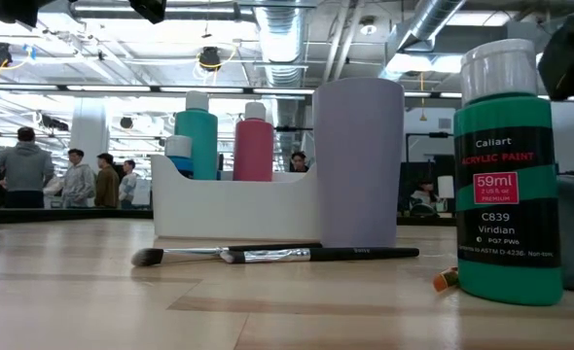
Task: Pick & Place Paint Supplies
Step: Put the black paint bottle into the white bin
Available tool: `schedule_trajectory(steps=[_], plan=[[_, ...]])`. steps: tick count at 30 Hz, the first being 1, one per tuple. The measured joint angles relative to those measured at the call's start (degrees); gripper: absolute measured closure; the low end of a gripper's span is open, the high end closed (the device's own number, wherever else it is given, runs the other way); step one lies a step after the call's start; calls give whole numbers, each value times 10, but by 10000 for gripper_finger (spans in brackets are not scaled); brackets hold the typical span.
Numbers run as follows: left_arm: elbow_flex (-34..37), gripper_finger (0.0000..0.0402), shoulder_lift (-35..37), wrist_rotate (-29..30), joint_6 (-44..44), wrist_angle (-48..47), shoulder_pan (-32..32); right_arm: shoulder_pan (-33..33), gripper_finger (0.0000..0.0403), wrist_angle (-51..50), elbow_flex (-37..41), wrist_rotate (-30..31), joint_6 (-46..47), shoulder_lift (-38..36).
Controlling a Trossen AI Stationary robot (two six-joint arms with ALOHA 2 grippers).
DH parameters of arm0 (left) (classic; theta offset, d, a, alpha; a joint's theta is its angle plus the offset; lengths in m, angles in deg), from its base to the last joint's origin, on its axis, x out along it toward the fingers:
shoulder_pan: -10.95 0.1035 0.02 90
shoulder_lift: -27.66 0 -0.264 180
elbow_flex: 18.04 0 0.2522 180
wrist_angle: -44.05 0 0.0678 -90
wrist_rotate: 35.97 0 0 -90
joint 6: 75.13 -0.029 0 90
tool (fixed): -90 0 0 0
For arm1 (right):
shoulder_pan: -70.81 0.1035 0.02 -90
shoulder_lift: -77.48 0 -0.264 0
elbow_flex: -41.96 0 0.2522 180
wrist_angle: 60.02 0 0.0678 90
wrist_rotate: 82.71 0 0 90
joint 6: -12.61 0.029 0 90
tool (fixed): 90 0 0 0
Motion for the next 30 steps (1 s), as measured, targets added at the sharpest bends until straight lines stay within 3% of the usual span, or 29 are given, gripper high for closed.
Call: schedule_trajectory(steps=[5, 18, 30], plan=[[0, 132, 0, 0, 0, 2, 0, 1, 33, 1, 0, 0, -131, 0], [0, 132, 0, 0, 0, 3, 0, -3, 33, -13, -5, 36, -102, 86], [0, 132, 0, 0, 0, 4, 0, -6, 33, 18, 2, 67, -99, 54]])
